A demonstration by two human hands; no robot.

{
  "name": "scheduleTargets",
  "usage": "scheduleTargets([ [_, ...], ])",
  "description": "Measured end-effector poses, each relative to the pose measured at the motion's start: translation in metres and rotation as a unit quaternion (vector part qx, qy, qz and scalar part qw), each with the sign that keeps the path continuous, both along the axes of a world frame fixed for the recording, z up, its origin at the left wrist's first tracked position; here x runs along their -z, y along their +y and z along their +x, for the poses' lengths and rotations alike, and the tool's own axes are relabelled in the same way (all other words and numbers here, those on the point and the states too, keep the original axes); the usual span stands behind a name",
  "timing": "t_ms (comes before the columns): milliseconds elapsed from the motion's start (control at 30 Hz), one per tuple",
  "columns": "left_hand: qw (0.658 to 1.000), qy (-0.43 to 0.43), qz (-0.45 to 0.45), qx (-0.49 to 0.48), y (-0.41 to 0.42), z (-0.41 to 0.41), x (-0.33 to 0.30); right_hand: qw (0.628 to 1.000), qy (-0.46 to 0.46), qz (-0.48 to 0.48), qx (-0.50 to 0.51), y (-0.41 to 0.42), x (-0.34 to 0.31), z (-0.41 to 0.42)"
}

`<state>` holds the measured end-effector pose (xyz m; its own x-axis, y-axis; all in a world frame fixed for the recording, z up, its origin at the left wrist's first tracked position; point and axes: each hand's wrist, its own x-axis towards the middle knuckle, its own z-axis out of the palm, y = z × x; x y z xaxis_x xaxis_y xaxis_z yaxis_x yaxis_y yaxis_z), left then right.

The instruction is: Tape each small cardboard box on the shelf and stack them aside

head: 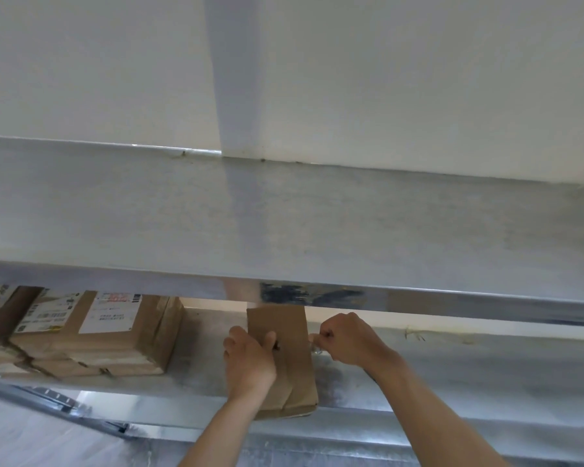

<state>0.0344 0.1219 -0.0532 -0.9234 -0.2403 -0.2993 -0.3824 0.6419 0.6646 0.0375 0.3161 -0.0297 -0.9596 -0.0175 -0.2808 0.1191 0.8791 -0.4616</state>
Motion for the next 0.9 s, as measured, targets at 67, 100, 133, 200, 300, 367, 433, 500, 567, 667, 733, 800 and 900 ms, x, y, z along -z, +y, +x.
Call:
scheduleTargets([
  [67, 0.999, 0.031, -0.001, -0.009, -0.006, 0.000, 0.001, 1.000, 0.001, -0.005, 0.000, 0.000, 0.002, 0.000],
  [100, 0.999, 0.047, -0.012, -0.003, -0.007, 0.002, -0.001, 1.000, 0.002, -0.008, 0.001, 0.001, 0.003, 0.000],
  [133, 0.998, 0.061, -0.022, 0.004, -0.007, 0.004, -0.003, 1.000, 0.003, -0.009, 0.001, 0.001, 0.003, 0.000],
  [200, 0.995, 0.073, -0.059, 0.027, -0.003, 0.008, -0.011, 1.000, 0.004, -0.007, 0.000, 0.000, 0.003, 0.001],
  [300, 0.976, 0.029, -0.181, 0.114, 0.015, 0.015, -0.020, 1.000, 0.006, -0.012, 0.004, 0.002, 0.003, 0.001],
  [367, 0.970, -0.065, -0.202, 0.122, 0.031, 0.018, -0.024, 1.000, 0.002, -0.017, 0.004, 0.004, 0.005, -0.001],
  [433, 0.964, -0.135, -0.201, 0.108, 0.043, 0.017, -0.028, 1.000, -0.002, -0.018, 0.002, 0.005, 0.008, -0.003],
  [500, 0.961, -0.151, -0.214, 0.094, 0.049, 0.016, -0.028, 1.000, -0.009, -0.020, -0.004, 0.006, 0.011, -0.005],
  [567, 0.962, -0.145, -0.214, 0.092, 0.048, 0.016, -0.028, 0.999, -0.022, -0.042, -0.006, 0.008, 0.010, -0.006],
  [667, 0.967, -0.142, -0.187, 0.102, 0.039, 0.016, -0.026, 0.993, -0.040, -0.109, 0.006, 0.014, 0.004, -0.005],
  [733, 0.971, -0.142, -0.161, 0.106, 0.030, 0.016, -0.027, 0.991, -0.042, -0.129, 0.007, 0.018, 0.003, -0.005],
  [800, 0.975, -0.144, -0.127, 0.109, 0.020, 0.015, -0.028, 0.991, -0.036, -0.125, 0.011, 0.021, 0.004, -0.005],
  [900, 0.981, -0.145, -0.074, 0.108, 0.003, 0.012, -0.031, 0.994, -0.030, -0.104, 0.006, 0.029, 0.008, -0.007],
])
